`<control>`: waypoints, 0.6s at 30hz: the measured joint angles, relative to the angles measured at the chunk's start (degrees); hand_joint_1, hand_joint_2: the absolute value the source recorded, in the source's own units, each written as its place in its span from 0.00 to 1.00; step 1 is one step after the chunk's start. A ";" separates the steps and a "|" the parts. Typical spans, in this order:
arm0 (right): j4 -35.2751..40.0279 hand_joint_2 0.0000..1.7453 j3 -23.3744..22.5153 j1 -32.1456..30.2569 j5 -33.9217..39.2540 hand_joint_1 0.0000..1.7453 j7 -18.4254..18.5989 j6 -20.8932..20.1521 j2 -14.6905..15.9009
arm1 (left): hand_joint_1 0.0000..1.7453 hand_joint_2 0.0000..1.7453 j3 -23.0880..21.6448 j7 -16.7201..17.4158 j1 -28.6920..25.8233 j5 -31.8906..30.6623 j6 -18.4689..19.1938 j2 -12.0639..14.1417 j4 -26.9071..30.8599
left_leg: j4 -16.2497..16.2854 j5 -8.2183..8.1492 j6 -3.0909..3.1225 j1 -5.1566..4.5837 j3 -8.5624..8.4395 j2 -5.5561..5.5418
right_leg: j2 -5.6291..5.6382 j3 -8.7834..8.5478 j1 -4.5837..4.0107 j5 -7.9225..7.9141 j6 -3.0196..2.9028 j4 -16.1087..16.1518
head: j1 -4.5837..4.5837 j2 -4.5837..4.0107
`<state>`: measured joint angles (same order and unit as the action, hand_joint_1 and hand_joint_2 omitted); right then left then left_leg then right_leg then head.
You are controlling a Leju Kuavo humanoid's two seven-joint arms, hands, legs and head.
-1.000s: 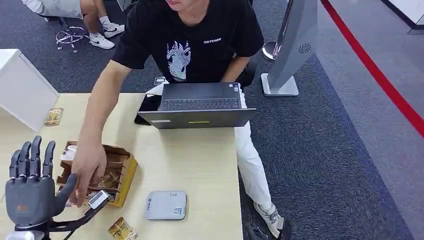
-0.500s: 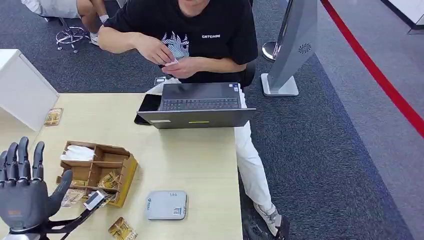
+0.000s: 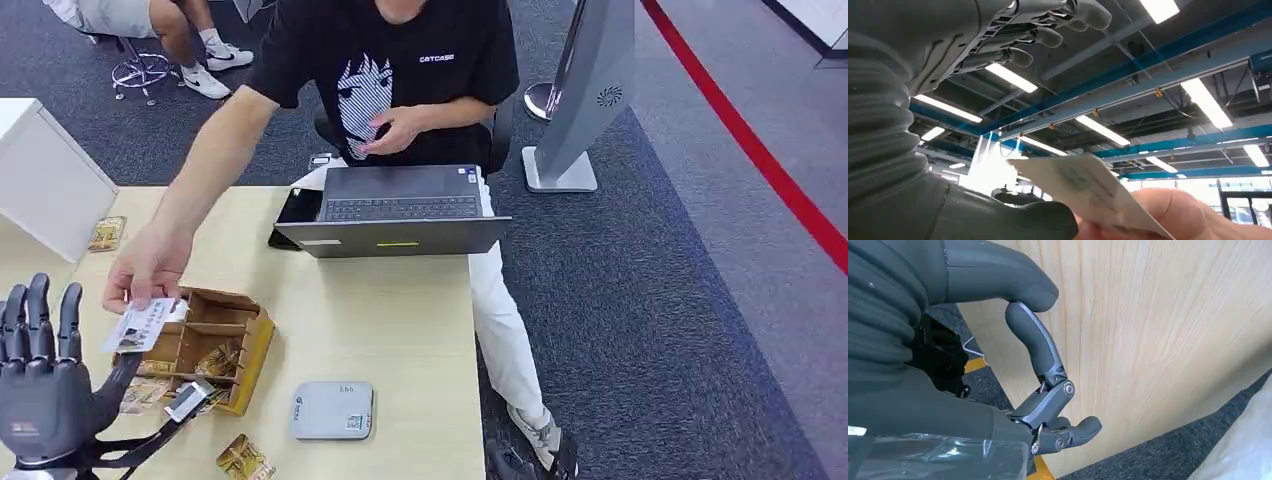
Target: Pass the card to the sensor for recognition and then transmit it.
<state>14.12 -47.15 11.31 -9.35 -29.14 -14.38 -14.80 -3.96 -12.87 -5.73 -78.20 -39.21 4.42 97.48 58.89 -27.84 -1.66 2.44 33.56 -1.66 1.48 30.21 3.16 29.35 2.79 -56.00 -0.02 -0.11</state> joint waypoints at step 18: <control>0.00 1.00 1.16 0.15 0.07 0.00 -0.92 0.83 0.00 | 1.00 1.00 0.00 -3.83 -0.09 3.93 -0.04 -0.40 0.44 | 0.00 0.00 0.00 0.00 0.01 0.01 | 0.01 0.01 0.00 0.00 0.00 0.00 | 0.00 0.00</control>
<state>14.12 -45.99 11.46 -9.29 -30.05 -13.55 -14.80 -3.96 -16.70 -5.82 -74.27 -39.26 4.02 97.92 58.89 -27.84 -1.67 2.44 33.57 -1.65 1.48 30.21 3.16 29.35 2.79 -56.00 -0.02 -0.11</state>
